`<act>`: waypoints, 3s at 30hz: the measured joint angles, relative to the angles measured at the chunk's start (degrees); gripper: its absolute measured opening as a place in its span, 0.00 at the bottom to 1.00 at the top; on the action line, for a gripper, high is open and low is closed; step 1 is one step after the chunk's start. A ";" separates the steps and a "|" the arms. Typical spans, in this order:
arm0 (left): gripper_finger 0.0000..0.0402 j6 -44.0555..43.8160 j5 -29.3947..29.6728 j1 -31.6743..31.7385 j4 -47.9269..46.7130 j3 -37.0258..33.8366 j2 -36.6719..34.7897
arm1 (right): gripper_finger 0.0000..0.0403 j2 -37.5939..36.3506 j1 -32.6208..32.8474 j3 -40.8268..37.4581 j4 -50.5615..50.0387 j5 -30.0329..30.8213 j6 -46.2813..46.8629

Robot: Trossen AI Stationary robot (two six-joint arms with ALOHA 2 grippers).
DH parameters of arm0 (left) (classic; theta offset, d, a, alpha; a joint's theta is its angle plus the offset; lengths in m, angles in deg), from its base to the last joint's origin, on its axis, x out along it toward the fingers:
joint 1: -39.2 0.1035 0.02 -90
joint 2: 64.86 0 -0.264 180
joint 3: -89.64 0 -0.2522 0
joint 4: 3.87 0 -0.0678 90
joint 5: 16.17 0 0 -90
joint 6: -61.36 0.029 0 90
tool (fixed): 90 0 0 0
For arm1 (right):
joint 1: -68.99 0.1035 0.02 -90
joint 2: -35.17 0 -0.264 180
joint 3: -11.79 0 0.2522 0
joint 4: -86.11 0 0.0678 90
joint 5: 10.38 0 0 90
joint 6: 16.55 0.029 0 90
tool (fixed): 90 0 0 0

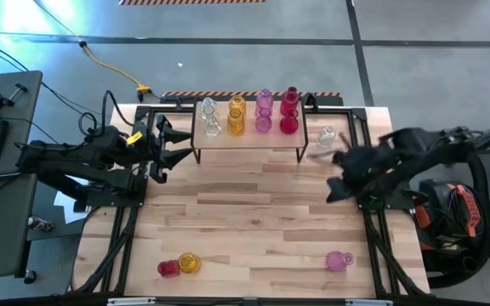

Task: Sort vases onto shelf
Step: Put the violet vase aligned with the other violet vases on the shelf

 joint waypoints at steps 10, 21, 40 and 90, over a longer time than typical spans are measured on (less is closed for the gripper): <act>0.50 0.48 0.00 0.00 0.07 0.00 -0.02 | 0.34 8.92 16.88 0.03 -3.01 1.76 13.52; 0.50 0.46 -0.02 0.01 -0.28 0.00 -0.02 | 0.34 14.59 32.07 0.03 -4.93 5.03 31.71; 0.50 -1.30 -0.02 0.02 -0.32 0.00 -0.02 | 0.34 24.55 38.56 0.01 -6.17 6.52 41.19; 0.50 -1.60 -0.02 0.02 -1.03 0.00 0.00 | 0.04 31.85 37.62 0.21 -5.13 6.32 43.15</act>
